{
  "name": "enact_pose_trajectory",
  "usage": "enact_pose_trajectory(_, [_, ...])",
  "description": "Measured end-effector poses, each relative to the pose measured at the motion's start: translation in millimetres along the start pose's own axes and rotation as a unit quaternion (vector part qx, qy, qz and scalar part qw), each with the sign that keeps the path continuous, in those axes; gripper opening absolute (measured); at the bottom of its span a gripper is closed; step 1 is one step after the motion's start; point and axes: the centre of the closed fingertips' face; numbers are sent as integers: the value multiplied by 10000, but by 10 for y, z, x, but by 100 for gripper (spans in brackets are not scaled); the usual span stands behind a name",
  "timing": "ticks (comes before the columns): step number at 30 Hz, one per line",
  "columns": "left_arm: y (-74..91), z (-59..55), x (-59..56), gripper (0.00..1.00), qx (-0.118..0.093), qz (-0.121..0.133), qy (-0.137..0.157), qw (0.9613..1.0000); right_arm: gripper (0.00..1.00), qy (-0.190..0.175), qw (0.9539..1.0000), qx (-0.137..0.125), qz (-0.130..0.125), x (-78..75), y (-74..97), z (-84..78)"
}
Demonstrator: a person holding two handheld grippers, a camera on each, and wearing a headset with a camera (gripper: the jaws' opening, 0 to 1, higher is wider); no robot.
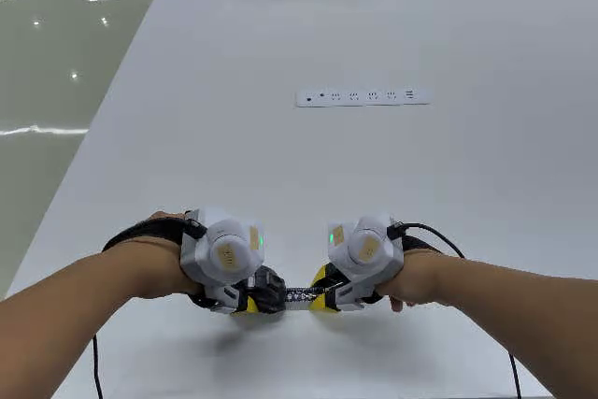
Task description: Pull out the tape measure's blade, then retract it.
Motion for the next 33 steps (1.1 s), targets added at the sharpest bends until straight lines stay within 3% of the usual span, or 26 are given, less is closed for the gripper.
enact_pose_trajectory(33, [1, -11, 5, 33, 43, -35, 22, 10000, 13, -85, 9998, 127, -95, -50, 168, -215])
Point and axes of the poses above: the centre of the closed fingertips' face, and the gripper's own axes: y roughly backward along the fingers, x roughly to its left, z roughly out of its top, and after that the axes turned 7 degrees about -z, right-handed
